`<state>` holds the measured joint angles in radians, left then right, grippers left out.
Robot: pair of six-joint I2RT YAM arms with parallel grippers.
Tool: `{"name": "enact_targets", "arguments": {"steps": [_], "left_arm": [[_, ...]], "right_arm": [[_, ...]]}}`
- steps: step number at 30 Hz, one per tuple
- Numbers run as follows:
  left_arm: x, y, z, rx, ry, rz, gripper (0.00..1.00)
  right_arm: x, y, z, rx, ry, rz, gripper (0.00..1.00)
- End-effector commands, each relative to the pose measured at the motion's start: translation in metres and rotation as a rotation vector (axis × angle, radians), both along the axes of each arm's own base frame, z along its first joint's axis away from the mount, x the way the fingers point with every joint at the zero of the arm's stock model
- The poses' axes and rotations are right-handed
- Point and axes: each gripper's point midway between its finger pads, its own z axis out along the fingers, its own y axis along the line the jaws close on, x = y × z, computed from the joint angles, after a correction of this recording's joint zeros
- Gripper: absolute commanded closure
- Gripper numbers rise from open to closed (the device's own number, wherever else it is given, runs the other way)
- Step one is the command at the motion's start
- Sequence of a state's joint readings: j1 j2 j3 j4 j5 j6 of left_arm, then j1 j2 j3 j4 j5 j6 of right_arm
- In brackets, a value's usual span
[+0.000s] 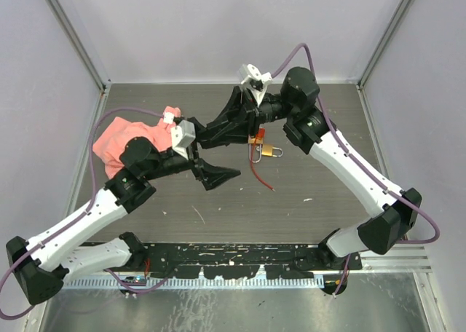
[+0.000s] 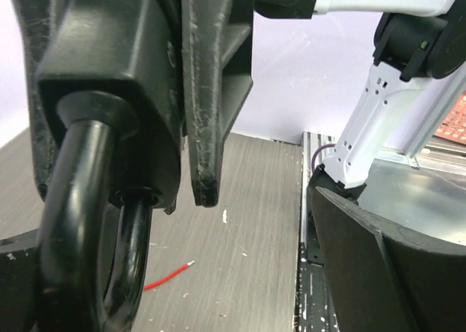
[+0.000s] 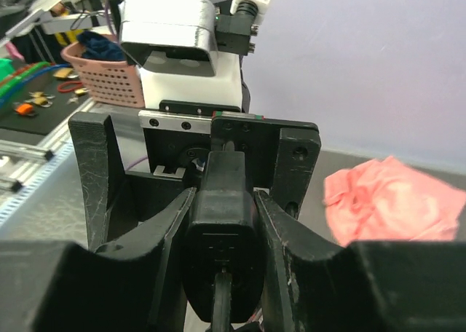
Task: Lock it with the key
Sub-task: Lock the lock.
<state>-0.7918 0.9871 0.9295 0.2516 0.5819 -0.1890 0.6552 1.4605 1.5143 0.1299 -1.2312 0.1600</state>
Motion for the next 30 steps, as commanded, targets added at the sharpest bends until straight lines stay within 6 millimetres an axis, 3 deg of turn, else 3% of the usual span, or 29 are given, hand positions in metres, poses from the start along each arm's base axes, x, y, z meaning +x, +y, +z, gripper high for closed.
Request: {"name": "enact_targets", "arguments": {"steps": [1,11,17,21,25,28,30], "left_arm": [[-0.008,-0.022,-0.023,-0.011,0.025,-0.035,0.02],[0.027,0.021,-0.049,-0.089,0.162,0.277,0.02],[0.027,0.037,-0.063,-0.121,0.210,0.324,0.02],[0.014,0.037,-0.063,-0.165,0.244,0.240,0.02],[0.007,0.038,-0.051,-0.270,0.324,0.156,0.02],[-0.021,0.035,-0.029,-0.326,0.241,-0.048,0.02],[-0.044,0.031,-0.028,-0.287,0.150,-0.198,0.02]], "right_arm": [[-0.026,0.007,-0.053,-0.163,0.282,0.154,0.99],[0.005,-0.044,-0.030,-0.087,0.277,0.028,0.99],[0.013,-0.059,-0.029,-0.073,0.269,-0.012,0.99],[0.014,-0.066,-0.032,-0.071,0.274,-0.019,0.99],[0.014,-0.070,-0.038,-0.068,0.294,-0.023,0.99],[0.016,-0.073,-0.038,-0.068,0.291,-0.031,0.99],[0.015,-0.076,-0.037,-0.075,0.277,-0.022,0.99]]}}
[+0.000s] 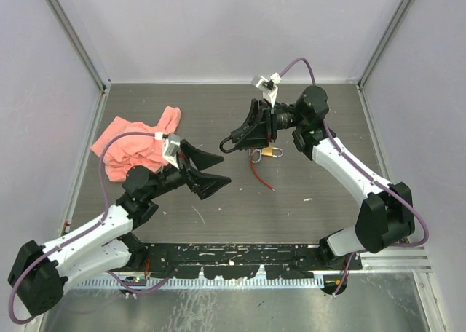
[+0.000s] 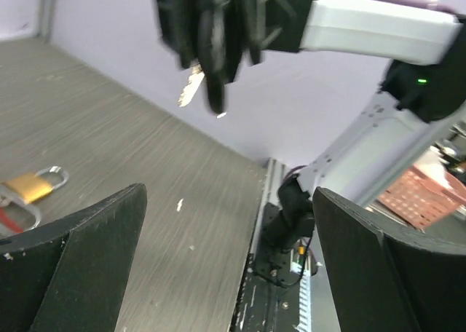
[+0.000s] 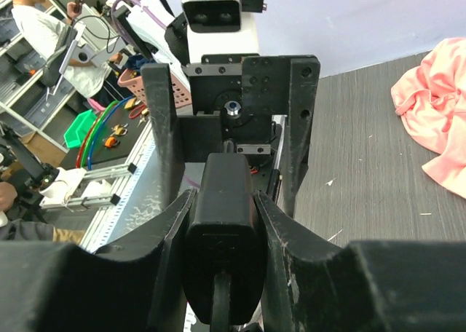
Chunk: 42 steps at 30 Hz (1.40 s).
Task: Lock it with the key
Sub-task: Lock the lock.
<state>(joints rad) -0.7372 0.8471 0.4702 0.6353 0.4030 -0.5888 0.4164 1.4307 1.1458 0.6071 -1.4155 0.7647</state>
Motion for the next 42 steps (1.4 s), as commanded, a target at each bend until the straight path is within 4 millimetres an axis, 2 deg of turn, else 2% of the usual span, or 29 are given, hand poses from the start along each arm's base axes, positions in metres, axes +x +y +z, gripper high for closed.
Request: {"name": "enact_targets", "arguments": {"steps": [1,3,5,8,10,13,16,21,29,34,38,42], "left_arm": [[-0.064,-0.003,0.050,-0.118,-0.300,-0.357,0.02],[-0.061,-0.005,0.044,-0.080,-0.409,-0.351,0.02],[-0.042,-0.003,0.045,-0.068,-0.439,-0.238,0.02],[0.000,0.013,0.050,-0.053,-0.356,0.010,0.02],[0.015,0.023,0.049,-0.043,-0.297,0.113,0.02],[0.017,0.032,0.058,-0.107,-0.261,0.160,0.00],[0.025,0.038,0.064,-0.165,-0.189,0.211,0.06],[0.022,0.024,0.074,-0.190,-0.128,0.123,0.18],[0.017,-0.002,0.078,-0.193,-0.104,0.055,0.24],[0.017,-0.013,0.081,-0.185,-0.097,0.019,0.38],[0.018,-0.015,0.077,-0.168,-0.084,0.015,0.67],[0.018,-0.014,0.070,-0.142,-0.082,0.024,0.89]], "right_arm": [[-0.016,-0.012,0.035,0.063,-0.170,0.019,0.99],[-0.020,-0.014,0.035,0.058,-0.190,0.040,0.99],[-0.023,-0.016,0.033,0.056,-0.202,0.049,0.99],[-0.024,-0.020,0.031,0.050,-0.210,0.051,0.99],[-0.021,-0.021,0.029,0.048,-0.208,0.044,0.99],[-0.016,-0.019,0.023,0.040,-0.190,0.042,0.99],[-0.013,-0.017,0.020,0.037,-0.181,0.038,0.99],[-0.006,-0.015,0.013,0.030,-0.162,0.023,0.99],[-0.001,-0.012,0.007,0.022,-0.141,0.014,0.99],[0.001,-0.012,0.005,0.021,-0.141,0.008,0.99],[0.002,-0.011,0.004,0.020,-0.140,0.004,0.99],[0.002,-0.012,0.006,0.021,-0.145,0.006,0.99]]}}
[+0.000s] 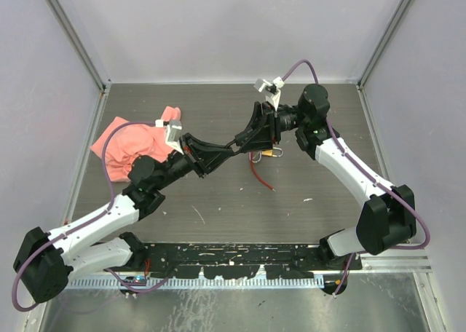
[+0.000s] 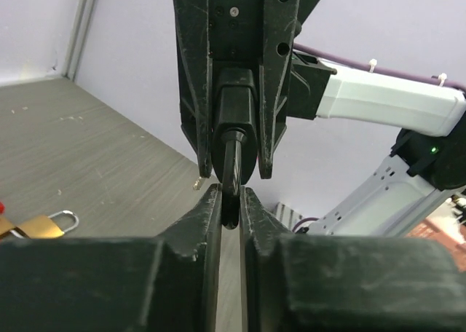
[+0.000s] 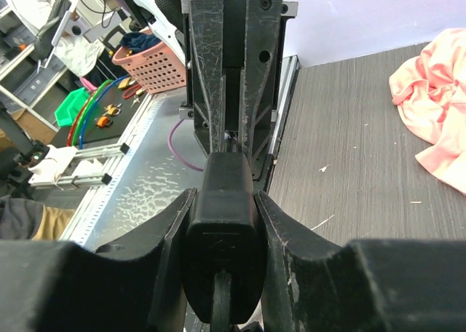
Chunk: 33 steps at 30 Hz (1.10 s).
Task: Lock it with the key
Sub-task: Lock the lock.
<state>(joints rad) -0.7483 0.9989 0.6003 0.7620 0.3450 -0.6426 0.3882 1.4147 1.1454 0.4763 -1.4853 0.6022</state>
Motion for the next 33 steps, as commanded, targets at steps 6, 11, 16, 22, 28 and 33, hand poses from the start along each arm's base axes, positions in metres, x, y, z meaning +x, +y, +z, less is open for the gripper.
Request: {"name": "enact_targets", "arguments": {"steps": [6,11,16,22,28,33], "left_arm": [[-0.004,0.035,0.020,-0.096,-0.073,0.085,1.00],[-0.006,0.033,0.018,-0.058,-0.073,0.058,1.00],[-0.004,0.025,0.020,-0.038,-0.063,0.027,0.74],[-0.002,0.029,0.012,-0.030,-0.036,0.052,0.22],[0.006,0.030,0.003,-0.013,0.016,0.086,0.19],[0.013,0.019,0.011,-0.037,0.038,0.050,0.26]], "right_arm": [[0.016,-0.015,0.022,0.036,-0.089,-0.082,0.99],[0.015,-0.012,0.020,0.035,-0.081,-0.085,0.99],[0.015,-0.009,0.018,0.037,-0.079,-0.087,0.99],[0.018,-0.008,0.013,0.031,-0.069,-0.096,0.99],[0.017,-0.006,0.010,0.026,-0.058,-0.086,0.99],[0.017,-0.003,0.007,0.024,-0.051,-0.081,0.99]]}}
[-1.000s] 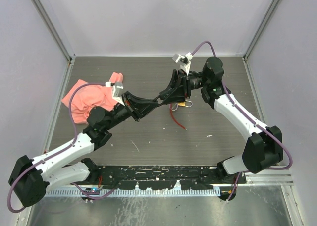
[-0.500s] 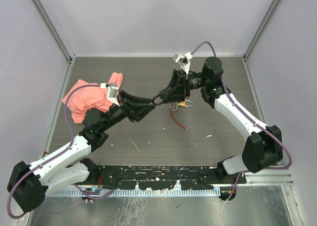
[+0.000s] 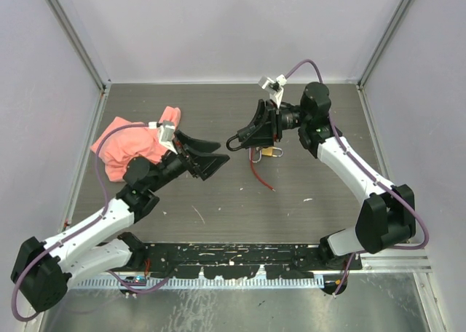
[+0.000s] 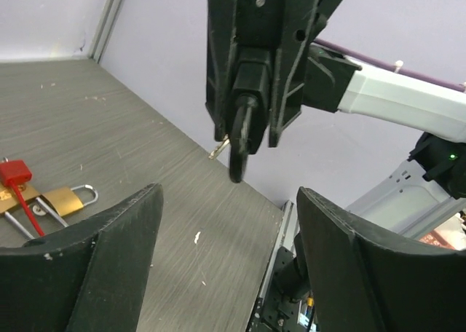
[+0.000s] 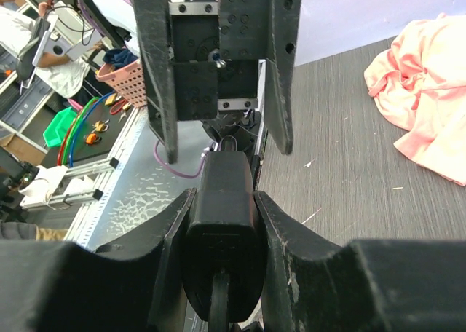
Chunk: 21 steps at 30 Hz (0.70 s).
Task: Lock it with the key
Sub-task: Lock the lock, then remove the key from the lock.
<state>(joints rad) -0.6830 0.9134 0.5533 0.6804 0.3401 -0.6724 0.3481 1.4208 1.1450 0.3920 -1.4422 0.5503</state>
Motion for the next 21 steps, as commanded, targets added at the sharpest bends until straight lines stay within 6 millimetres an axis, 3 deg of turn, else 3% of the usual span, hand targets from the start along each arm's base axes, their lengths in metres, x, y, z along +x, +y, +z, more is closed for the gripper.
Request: {"name": "enact_targets", "arguments": {"steps": [1,11,13,15,17,18,21], "left_arm": [[0.006,-0.007,0.027,-0.058,-0.022,-0.019,0.28],[0.009,-0.021,0.041,-0.113,-0.020,-0.086,0.50],[0.008,-0.021,0.040,-0.110,-0.022,-0.090,0.63],[0.007,-0.023,0.039,-0.102,-0.028,-0.101,0.86],[0.005,-0.024,0.037,-0.094,-0.038,-0.115,0.98],[0.005,-0.024,0.035,-0.094,-0.039,-0.114,1.00],[0.007,-0.016,0.027,-0.088,-0.026,-0.084,1.00]], "right_arm": [[-0.003,0.003,0.015,0.032,-0.089,0.006,0.99],[-0.005,0.009,0.008,0.028,-0.077,0.022,0.98],[-0.006,0.010,0.008,0.029,-0.080,0.026,0.98],[-0.007,0.011,0.008,0.028,-0.077,0.029,0.97],[-0.007,0.011,0.007,0.027,-0.077,0.027,0.93],[-0.006,0.011,0.007,0.026,-0.073,0.027,0.85],[-0.003,0.011,0.009,0.023,-0.076,0.017,0.39]]}}
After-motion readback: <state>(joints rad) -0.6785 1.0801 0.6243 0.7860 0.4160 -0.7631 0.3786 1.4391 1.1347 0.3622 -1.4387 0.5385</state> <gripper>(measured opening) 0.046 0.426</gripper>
